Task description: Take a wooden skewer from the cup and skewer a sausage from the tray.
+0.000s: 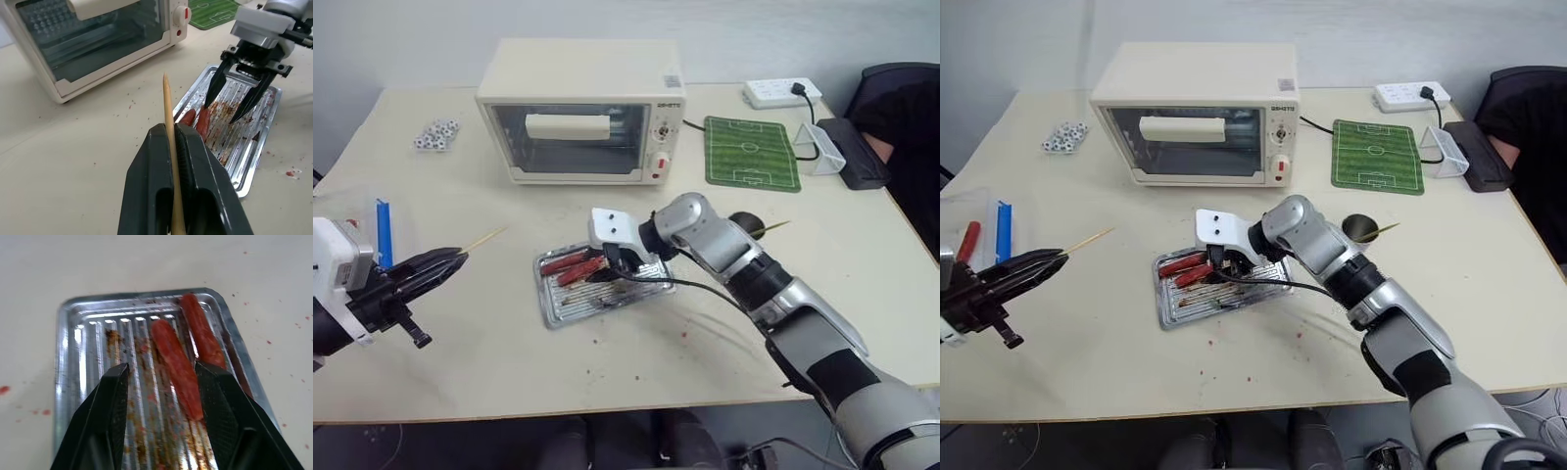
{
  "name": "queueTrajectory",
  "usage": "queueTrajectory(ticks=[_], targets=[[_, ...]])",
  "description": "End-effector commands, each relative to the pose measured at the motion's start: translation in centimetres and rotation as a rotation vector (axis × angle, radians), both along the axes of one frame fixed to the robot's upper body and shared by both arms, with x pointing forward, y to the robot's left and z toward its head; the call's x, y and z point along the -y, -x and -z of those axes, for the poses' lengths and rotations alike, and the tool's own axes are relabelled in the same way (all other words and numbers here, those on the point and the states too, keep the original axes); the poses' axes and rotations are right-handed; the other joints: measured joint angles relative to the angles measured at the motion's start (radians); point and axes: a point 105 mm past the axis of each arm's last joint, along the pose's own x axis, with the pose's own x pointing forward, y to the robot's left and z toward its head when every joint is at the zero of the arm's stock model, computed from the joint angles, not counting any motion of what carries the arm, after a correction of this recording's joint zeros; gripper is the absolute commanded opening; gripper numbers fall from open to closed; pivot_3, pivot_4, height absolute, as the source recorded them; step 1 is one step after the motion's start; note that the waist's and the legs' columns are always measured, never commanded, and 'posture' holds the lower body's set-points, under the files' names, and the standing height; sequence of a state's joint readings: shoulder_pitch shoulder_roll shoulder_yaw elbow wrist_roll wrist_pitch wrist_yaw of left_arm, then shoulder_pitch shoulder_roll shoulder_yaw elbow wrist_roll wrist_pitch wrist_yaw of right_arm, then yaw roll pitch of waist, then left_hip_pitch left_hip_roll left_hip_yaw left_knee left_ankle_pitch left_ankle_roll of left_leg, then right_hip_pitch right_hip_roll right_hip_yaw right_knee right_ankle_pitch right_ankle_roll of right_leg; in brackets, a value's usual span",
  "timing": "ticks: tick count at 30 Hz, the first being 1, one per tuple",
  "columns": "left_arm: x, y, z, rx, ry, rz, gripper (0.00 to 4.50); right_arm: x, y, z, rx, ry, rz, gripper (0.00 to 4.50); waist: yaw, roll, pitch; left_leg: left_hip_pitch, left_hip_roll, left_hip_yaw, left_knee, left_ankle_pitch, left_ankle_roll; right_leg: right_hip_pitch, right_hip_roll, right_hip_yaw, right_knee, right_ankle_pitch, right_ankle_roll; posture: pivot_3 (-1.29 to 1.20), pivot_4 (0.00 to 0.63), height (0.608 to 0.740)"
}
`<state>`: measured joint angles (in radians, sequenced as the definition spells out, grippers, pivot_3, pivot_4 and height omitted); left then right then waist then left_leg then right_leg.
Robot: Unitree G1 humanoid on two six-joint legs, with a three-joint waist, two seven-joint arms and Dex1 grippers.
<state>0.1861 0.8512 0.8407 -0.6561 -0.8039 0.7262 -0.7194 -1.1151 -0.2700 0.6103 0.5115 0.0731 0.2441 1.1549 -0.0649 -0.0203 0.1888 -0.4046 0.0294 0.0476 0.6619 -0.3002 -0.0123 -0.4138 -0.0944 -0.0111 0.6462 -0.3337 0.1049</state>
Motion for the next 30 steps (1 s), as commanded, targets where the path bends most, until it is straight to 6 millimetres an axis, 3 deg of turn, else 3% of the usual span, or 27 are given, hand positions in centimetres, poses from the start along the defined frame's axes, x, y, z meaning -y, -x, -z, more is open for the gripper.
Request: queueTrajectory(ticks=[1, 21, 24, 27, 30], targets=[[0.3, 0.0, -0.7, 0.043, -0.009, 0.005, 0.00, -0.8, -0.5, -0.7, 0.062, -0.012, -0.023, 2.16, -0.003, 0.000, 0.000, 0.000, 0.000, 0.000, 0.000, 0.000, 0.000, 0.000, 0.000, 0.000, 0.000, 0.000, 0.000, 0.00, 0.150, 0.740], [0.5, -0.5, -1.5, 0.077, -0.003, 0.000, 0.00, -2.7, -1.1, 0.9, 0.053, 0.014, -0.044, 2.16, -0.019, 0.000, 0.000, 0.000, 0.000, 0.000, 0.000, 0.000, -0.001, 0.000, -0.002, -0.006, 0.006, 0.000, -0.001, 0.00, 0.150, 0.740], [0.5, -0.4, -1.5, 0.079, -0.003, -0.001, 0.00, -2.7, -1.1, 1.1, 0.043, 0.018, -0.047, 1.59, -0.020, 0.000, 0.000, 0.000, 0.000, 0.000, 0.000, 0.000, -0.002, 0.000, -0.002, -0.006, 0.006, 0.000, -0.001, 0.00, 0.150, 0.740], [0.5, -0.4, -1.5, 0.081, -0.002, -0.004, 0.00, -2.7, -1.2, 1.1, 0.042, 0.019, -0.046, 0.61, -0.019, 0.000, 0.000, 0.000, 0.000, 0.000, 0.000, 0.000, -0.002, 0.000, -0.002, -0.006, 0.006, 0.000, -0.001, 0.00, 0.150, 0.740], [0.4, -0.4, -1.5, 0.083, -0.001, -0.006, 0.00, -2.8, -1.3, 1.1, 0.038, 0.015, -0.040, 0.61, -0.019, 0.000, 0.000, 0.001, 0.000, 0.000, 0.000, 0.000, -0.002, 0.000, -0.002, -0.006, 0.007, 0.000, -0.001, 0.00, 0.150, 0.740]])
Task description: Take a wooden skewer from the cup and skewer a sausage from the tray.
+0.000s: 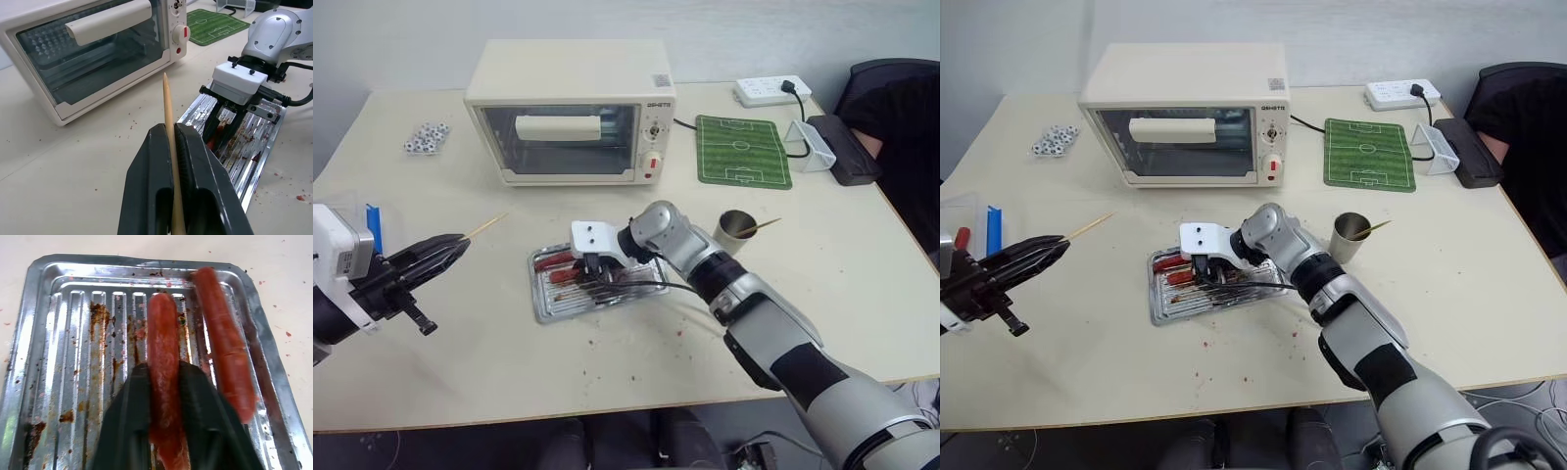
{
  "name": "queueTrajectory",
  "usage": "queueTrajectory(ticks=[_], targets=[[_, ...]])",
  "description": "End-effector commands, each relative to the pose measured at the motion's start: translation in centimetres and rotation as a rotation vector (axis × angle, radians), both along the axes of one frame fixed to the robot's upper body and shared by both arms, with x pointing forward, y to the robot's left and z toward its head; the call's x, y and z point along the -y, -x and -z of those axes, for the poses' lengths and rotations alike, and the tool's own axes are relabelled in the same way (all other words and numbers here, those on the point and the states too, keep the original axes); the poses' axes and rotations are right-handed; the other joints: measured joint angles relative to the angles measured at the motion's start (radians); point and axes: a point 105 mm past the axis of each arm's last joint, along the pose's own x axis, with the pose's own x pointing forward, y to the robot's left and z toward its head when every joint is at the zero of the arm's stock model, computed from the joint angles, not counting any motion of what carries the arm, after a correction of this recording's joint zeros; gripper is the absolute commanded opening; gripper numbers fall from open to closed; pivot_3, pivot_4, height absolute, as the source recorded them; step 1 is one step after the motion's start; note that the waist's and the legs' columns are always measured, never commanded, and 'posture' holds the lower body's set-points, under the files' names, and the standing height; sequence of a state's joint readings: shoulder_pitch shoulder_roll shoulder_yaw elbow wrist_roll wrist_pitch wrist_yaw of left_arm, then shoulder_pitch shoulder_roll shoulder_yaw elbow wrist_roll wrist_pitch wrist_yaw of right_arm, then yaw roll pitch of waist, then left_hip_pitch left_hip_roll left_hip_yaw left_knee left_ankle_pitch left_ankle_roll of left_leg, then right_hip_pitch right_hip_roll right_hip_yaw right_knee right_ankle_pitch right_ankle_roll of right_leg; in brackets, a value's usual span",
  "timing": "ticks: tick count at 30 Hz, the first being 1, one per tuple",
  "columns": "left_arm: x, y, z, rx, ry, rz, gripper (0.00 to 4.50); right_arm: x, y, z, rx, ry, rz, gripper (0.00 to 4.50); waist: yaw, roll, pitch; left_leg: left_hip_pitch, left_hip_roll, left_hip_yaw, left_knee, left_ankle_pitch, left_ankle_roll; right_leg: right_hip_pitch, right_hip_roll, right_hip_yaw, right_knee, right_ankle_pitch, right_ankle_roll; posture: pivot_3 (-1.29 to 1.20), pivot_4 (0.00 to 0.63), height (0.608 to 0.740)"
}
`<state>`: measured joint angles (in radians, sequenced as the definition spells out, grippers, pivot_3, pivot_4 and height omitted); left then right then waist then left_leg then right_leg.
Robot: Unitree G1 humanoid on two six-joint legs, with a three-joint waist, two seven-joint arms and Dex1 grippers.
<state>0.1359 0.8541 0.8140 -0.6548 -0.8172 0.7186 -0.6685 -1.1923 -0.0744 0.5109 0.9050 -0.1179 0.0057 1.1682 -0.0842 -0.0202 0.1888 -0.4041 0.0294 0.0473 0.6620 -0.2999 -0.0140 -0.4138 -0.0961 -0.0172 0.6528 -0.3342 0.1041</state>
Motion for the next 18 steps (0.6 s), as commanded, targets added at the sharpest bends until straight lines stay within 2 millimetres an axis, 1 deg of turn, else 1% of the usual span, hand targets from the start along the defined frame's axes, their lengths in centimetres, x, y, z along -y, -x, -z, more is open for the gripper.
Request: queueTrajectory(ticks=[1, 6, 8, 12, 15, 18], targets=[[0.1, 0.2, -0.7, 0.034, -0.015, 0.000, 0.00, -0.6, 0.0, -1.0, 0.021, -0.024, -0.014, 0.61, 0.000, 0.000, 0.000, 0.000, 0.000, 0.000, 0.000, 0.000, 0.000, 0.000, 0.000, 0.000, 0.000, 0.000, 0.000, 0.00, 0.150, 0.740], [0.1, 0.1, -0.7, 0.033, -0.014, 0.006, 0.00, -0.5, 0.1, -1.1, 0.003, -0.033, -0.012, 0.61, 0.000, 0.000, 0.000, 0.000, 0.000, 0.000, 0.000, 0.000, 0.000, 0.000, 0.000, 0.000, 0.000, 0.000, 0.000, 0.00, 0.150, 0.740], [0.4, 0.0, -0.6, 0.031, -0.013, 0.020, 0.00, -0.4, 0.2, -1.4, -0.001, -0.040, -0.020, 0.61, 0.000, 0.000, 0.000, 0.000, 0.000, 0.000, 0.000, 0.000, 0.000, 0.000, 0.000, 0.000, 0.000, 0.000, 0.000, 0.00, 0.150, 0.740], [1.1, -0.5, -0.6, 0.021, -0.017, 0.072, 0.00, 0.6, 1.1, -3.6, -0.031, -0.077, -0.056, 0.61, 0.002, 0.000, 0.000, 0.000, 0.000, 0.000, 0.000, 0.000, 0.000, 0.000, 0.000, 0.000, 0.000, 0.000, 0.000, 0.00, 0.150, 0.740], [1.6, -1.1, -0.8, 0.012, -0.012, 0.124, 0.00, 2.3, 2.5, -5.8, -0.074, -0.087, -0.088, 0.61, 0.007, 0.000, 0.000, 0.000, 0.000, -0.001, 0.000, 0.000, 0.000, 0.000, 0.000, -0.001, 0.000, 0.000, 0.000, 0.00, 0.150, 0.740], [2.2, -1.6, -0.8, -0.003, -0.025, 0.186, 0.00, 4.3, 3.7, -7.1, -0.066, -0.046, -0.119, 0.61, 0.017, 0.000, 0.000, 0.000, 0.000, -0.001, 0.001, 0.000, 0.000, 0.000, 0.000, -0.002, 0.000, 0.000, 0.000, 0.00, 0.150, 0.740]])
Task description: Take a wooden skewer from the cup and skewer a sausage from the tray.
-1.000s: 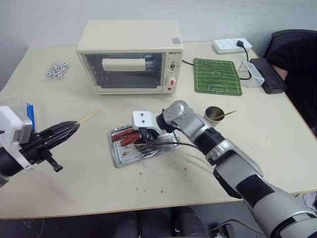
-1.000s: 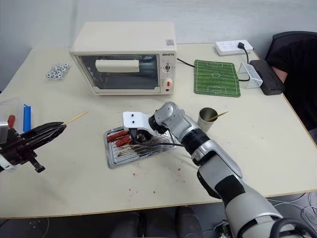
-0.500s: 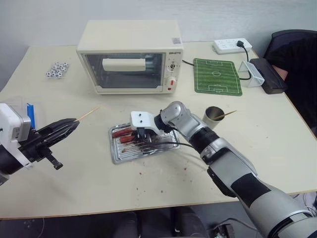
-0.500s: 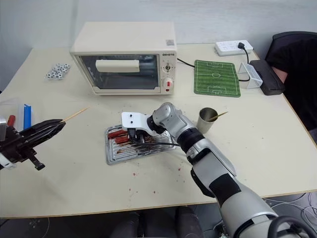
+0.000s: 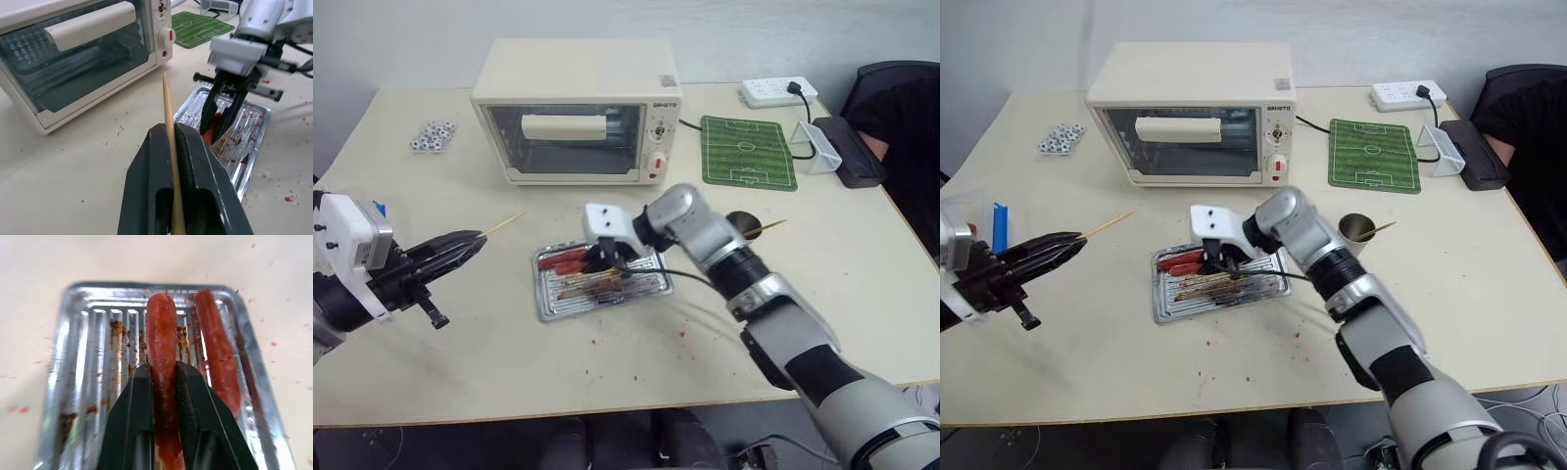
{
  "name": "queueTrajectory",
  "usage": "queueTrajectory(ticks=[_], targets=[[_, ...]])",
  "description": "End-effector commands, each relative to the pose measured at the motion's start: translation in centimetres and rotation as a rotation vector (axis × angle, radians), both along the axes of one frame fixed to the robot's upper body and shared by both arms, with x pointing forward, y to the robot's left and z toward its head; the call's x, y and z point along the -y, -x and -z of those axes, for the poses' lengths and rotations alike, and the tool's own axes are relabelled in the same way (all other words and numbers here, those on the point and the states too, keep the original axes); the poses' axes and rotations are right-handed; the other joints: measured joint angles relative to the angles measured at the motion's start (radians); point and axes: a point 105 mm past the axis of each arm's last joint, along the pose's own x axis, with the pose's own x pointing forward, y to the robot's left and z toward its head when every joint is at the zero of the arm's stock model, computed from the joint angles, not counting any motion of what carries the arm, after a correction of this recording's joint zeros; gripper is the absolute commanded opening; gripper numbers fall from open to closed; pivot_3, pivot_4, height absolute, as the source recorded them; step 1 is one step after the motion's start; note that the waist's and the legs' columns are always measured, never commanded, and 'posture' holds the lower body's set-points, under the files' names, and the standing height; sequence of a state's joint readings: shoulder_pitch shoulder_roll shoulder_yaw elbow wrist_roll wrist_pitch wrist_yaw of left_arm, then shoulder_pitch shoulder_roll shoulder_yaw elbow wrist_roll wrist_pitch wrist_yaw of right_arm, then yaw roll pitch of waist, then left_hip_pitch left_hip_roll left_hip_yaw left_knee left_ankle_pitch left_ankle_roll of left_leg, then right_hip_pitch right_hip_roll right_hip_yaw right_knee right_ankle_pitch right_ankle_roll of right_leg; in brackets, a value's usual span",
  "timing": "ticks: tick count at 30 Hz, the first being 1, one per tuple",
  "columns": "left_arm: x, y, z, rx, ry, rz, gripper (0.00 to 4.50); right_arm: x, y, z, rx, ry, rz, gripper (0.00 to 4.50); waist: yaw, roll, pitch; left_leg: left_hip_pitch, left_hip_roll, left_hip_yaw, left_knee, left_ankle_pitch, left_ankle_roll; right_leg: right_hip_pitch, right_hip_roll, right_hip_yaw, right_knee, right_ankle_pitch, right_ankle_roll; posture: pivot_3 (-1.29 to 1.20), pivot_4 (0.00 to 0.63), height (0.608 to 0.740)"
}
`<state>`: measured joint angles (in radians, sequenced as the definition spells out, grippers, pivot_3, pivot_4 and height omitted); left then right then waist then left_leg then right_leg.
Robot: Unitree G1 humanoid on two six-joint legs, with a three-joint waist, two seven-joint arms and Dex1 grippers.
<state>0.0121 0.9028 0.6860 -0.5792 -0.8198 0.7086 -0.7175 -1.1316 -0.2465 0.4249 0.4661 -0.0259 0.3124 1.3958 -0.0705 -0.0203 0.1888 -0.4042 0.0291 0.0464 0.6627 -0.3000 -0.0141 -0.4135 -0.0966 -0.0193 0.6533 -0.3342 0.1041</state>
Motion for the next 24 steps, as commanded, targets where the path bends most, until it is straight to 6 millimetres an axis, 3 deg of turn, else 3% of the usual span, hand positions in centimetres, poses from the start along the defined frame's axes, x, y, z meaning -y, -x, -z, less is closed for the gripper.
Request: queueTrajectory(ticks=[1, 5, 13, 18, 24], targets=[[1.0, -0.3, -0.5, 0.010, -0.030, 0.089, 0.00, 1.6, 2.0, -2.6, 0.019, 0.005, -0.071, 0.61, 0.008, 0.000, 0.000, 0.000, 0.000, 0.000, 0.000, 0.000, 0.000, 0.000, 0.000, 0.000, 0.000, 0.000, 0.000, 0.00, 0.150, 0.740], [3.5, 0.0, 0.0, -0.071, -0.065, 0.310, 0.00, 6.5, 4.5, -6.5, -0.010, 0.036, -0.075, 0.61, 0.022, 0.001, 0.001, -0.001, 0.000, 0.001, 0.000, 0.000, 0.000, -0.001, 0.000, -0.002, 0.000, 0.000, 0.000, 0.00, 0.150, 0.740], [6.6, 0.6, 1.4, -0.117, -0.136, 0.551, 0.00, 8.0, 6.9, -10.4, -0.100, -0.075, 0.016, 0.61, 0.018, 0.002, 0.001, 0.001, 0.001, 0.004, 0.000, -0.001, 0.001, -0.001, 0.002, -0.001, 0.001, 0.000, 0.000, 0.00, 0.150, 0.740], [7.3, 0.0, 0.9, -0.094, -0.139, 0.593, 0.00, 8.3, 7.6, -9.5, -0.070, -0.052, 0.031, 0.61, 0.025, 0.002, 0.001, 0.001, 0.000, 0.004, 0.002, -0.001, 0.002, 0.000, 0.001, -0.001, 0.001, 0.000, 0.000, 0.00, 0.150, 0.740], [6.8, -0.1, -0.1, -0.082, -0.168, 0.599, 0.00, 9.2, 7.1, -8.3, -0.060, -0.022, 0.057, 0.61, 0.031, 0.001, 0.001, 0.001, 0.000, 0.005, 0.002, -0.002, 0.003, 0.000, 0.002, -0.001, 0.001, 0.000, 0.000, 0.00, 0.150, 0.740]])
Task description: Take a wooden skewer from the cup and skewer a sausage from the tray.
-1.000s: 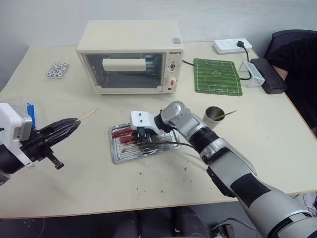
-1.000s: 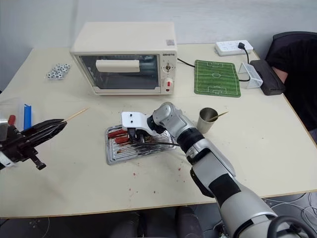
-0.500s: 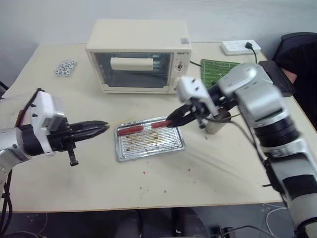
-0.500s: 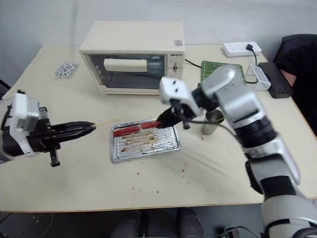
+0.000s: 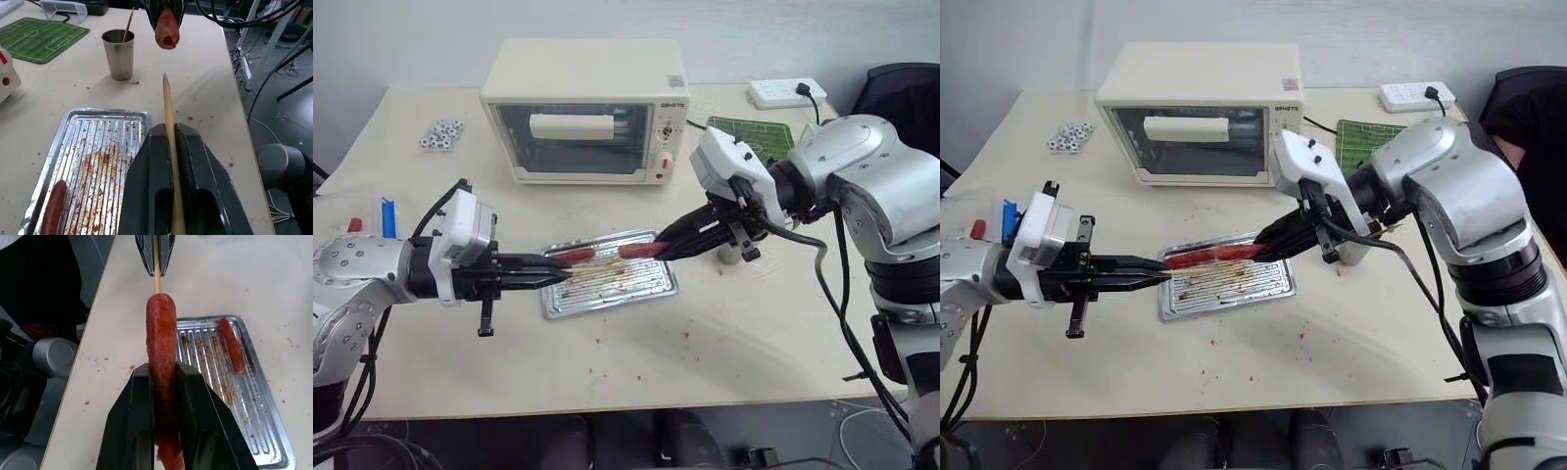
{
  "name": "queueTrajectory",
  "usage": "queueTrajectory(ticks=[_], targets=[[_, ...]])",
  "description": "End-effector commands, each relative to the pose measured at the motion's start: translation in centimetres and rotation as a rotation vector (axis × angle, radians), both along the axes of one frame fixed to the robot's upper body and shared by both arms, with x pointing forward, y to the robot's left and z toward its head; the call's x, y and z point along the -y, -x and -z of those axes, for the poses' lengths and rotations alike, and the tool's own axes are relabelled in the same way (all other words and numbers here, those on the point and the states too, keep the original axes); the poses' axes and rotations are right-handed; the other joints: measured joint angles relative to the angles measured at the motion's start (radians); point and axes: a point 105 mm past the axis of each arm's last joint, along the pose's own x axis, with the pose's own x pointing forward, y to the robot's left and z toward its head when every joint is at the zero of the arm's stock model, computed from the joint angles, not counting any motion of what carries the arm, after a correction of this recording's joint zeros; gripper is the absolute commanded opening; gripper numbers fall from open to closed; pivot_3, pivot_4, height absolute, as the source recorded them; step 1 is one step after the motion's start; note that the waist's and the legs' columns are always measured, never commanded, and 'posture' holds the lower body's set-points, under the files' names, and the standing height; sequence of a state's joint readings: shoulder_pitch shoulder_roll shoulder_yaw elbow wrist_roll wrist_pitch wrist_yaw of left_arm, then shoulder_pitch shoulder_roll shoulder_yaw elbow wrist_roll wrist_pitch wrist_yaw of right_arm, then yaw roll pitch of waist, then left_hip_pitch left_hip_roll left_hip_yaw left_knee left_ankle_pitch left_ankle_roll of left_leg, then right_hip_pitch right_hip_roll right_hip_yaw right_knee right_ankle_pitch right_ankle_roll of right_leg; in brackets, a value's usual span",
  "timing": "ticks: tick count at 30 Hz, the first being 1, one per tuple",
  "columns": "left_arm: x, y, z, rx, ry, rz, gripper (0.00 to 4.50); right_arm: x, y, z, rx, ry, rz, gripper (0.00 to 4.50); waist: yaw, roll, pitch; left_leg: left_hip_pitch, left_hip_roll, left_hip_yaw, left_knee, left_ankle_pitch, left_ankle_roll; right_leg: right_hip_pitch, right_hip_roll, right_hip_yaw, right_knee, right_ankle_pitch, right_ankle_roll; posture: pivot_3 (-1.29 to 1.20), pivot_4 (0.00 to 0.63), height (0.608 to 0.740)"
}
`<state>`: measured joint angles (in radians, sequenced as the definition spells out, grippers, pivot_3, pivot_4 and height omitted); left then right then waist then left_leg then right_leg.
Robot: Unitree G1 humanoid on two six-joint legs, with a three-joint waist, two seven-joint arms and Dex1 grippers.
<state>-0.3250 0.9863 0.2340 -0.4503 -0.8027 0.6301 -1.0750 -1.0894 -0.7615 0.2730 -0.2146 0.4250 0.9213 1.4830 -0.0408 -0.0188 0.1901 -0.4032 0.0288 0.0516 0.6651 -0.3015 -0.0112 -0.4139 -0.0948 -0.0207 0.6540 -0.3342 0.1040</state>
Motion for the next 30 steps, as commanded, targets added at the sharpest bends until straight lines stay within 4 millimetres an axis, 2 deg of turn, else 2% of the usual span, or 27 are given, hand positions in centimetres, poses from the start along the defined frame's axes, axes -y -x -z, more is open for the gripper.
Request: queueTrajectory(ticks=[1, 18, 30], targets=[[-0.6, 0.1, -1.5, 0.052, -0.020, 0.002, 0.00, 0.4, 0.1, -0.4, 0.059, 0.009, -0.007, 0.61, 0.002, 0.000, 0.000, 0.000, 0.000, 0.000, 0.000, 0.000, 0.000, 0.000, 0.000, 0.000, 0.000, 0.000, 0.000, 0.00, 0.150, 0.740], [-0.6, 0.7, -2.5, 0.076, -0.040, 0.002, 0.00, 1.4, -1.0, 1.0, 0.059, 0.024, 0.020, 0.61, 0.011, 0.000, 0.000, 0.000, 0.000, 0.001, 0.001, 0.000, 0.000, 0.000, 0.001, -0.001, 0.001, 0.000, 0.000, 0.00, 0.150, 0.740], [-0.3, 0.3, -2.8, 0.094, -0.025, 0.002, 0.00, 1.1, -0.4, 1.0, 0.041, 0.006, 0.009, 0.61, 0.012, 0.000, 0.000, 0.000, 0.000, 0.001, 0.001, 0.000, 0.000, 0.000, 0.001, -0.001, 0.001, 0.000, 0.000, 0.00, 0.150, 0.740]])
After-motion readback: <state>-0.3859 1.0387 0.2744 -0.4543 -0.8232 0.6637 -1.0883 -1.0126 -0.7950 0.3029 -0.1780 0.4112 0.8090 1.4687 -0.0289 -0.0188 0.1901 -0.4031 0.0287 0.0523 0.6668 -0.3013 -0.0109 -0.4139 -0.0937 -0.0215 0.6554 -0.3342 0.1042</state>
